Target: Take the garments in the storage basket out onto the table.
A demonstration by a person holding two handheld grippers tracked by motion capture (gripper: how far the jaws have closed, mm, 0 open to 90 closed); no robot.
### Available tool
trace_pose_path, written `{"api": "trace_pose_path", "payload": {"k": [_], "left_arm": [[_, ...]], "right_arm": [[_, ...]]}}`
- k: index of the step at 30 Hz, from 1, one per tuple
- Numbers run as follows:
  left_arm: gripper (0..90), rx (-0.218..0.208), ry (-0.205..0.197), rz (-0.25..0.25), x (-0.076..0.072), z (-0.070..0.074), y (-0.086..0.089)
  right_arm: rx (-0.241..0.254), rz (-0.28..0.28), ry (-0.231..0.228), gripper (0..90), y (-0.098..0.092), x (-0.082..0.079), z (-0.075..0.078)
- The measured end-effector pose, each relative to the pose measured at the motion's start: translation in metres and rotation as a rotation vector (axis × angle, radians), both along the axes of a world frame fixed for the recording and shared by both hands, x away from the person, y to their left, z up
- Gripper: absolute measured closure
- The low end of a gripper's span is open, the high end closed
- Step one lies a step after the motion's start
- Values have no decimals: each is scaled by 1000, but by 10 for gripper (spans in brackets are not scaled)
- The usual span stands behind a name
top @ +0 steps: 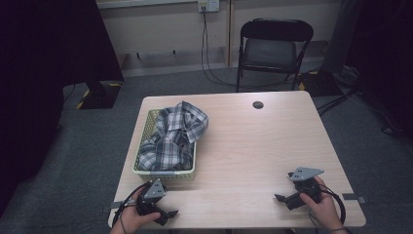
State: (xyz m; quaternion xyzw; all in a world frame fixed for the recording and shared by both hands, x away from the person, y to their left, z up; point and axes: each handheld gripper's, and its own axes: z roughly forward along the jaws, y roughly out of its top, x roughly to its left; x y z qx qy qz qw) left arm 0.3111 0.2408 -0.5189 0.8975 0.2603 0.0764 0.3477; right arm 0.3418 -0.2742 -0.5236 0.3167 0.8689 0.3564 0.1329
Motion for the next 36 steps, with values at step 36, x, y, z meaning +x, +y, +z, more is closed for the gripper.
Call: {"api": "trace_pose_path", "payload": {"k": [36], "left_arm": [[31,-31,9,-56,-5,78,-20]], "right_arm": [[0,0,-1,0,0,0,0]]}}
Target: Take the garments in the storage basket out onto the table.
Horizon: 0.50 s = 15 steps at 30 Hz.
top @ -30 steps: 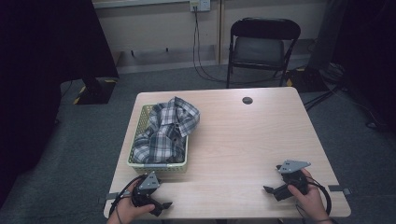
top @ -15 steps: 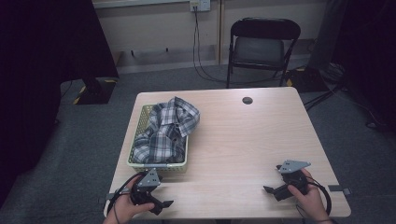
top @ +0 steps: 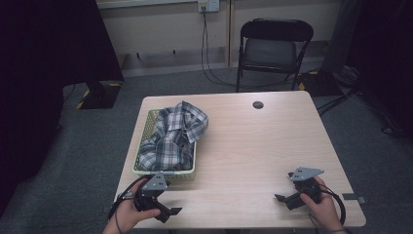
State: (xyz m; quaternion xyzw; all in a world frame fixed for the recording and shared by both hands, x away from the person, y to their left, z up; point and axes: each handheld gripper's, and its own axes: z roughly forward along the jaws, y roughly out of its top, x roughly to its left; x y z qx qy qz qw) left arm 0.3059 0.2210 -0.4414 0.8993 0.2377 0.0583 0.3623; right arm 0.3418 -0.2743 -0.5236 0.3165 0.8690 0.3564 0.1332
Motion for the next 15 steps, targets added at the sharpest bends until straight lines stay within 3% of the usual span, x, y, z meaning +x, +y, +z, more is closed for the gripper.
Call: {"api": "trace_pose_path", "payload": {"k": [9,15], "left_arm": [[31,-65,-9,68,13,23,3],[31,-76,-28,82,22,38,3]], "right_arm": [[0,0,0,0,0,0,0],[0,0,0,0,0,0,0]]}}
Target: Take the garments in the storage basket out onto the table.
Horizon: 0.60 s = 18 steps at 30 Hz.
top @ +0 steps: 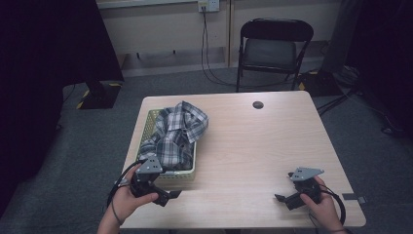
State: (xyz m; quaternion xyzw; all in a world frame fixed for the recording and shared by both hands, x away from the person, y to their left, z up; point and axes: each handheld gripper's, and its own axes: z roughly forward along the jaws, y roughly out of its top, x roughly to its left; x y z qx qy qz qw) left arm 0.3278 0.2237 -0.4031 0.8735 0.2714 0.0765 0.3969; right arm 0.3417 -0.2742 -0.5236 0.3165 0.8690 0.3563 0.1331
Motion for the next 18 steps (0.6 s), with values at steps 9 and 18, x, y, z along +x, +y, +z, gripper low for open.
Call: {"api": "trace_pose_path", "payload": {"k": [9,18], "left_arm": [[32,12,-10,49,21,9,0],[32,20,-20,112,45,5,4]], "right_arm": [[0,0,0,0,0,0,0],[0,0,0,0,0,0,0]]}}
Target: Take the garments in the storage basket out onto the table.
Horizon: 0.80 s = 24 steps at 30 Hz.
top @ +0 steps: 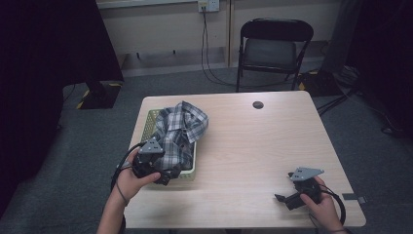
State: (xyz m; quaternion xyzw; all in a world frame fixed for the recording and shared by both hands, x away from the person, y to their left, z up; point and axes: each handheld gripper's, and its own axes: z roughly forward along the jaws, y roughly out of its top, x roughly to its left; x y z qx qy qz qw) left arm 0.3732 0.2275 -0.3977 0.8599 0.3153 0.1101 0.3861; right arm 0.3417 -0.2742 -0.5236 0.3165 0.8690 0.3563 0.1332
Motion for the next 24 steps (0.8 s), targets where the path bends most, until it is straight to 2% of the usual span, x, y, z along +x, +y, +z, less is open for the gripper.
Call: {"api": "trace_pose_path", "payload": {"k": [4,9,11,14,19,24], "left_arm": [[32,-26,2,24,9,1,3],[31,-11,-6,65,21,1,5],[30,-12,-11,102,30,0,6],[30,-29,-6,115,39,0,7],[28,-4,-10,153,52,-4,5],[28,3,7,174,65,-12,1]], "right_arm": [[0,0,0,0,0,0,0],[0,0,0,0,0,0,0],[0,0,0,0,0,0,0],[0,0,0,0,0,0,0],[0,0,0,0,0,0,0],[0,0,0,0,0,0,0]]}}
